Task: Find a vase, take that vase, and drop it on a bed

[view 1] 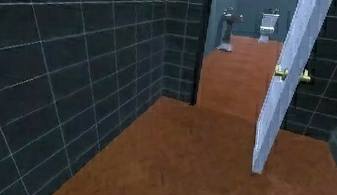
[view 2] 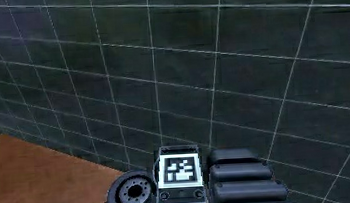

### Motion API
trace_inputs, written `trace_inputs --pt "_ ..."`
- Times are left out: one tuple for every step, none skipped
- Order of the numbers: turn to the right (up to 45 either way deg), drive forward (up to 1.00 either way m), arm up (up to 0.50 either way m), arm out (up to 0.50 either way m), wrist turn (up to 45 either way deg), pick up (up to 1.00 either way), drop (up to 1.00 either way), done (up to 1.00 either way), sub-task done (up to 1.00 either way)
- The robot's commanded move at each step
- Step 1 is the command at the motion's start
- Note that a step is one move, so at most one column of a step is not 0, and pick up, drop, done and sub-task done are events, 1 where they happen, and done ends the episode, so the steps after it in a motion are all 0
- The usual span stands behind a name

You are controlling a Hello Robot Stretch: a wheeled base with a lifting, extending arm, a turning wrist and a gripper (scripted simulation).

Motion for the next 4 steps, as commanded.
trace_inputs --pt "0.0 1.00 0.00 0.00 0.0 0.00 0.00 0.00 0.00" --pt "-3.0 0.00 0.00 0.00 0.0 0.00 0.00 0.00 0.00" --pt "0.0 0.45 0.00 0.00 0.0 0.00 0.00 0.00 0.00" --pt "45.0 0.00 0.00 0.00 0.0 0.00 0.00 0.00 0.00"
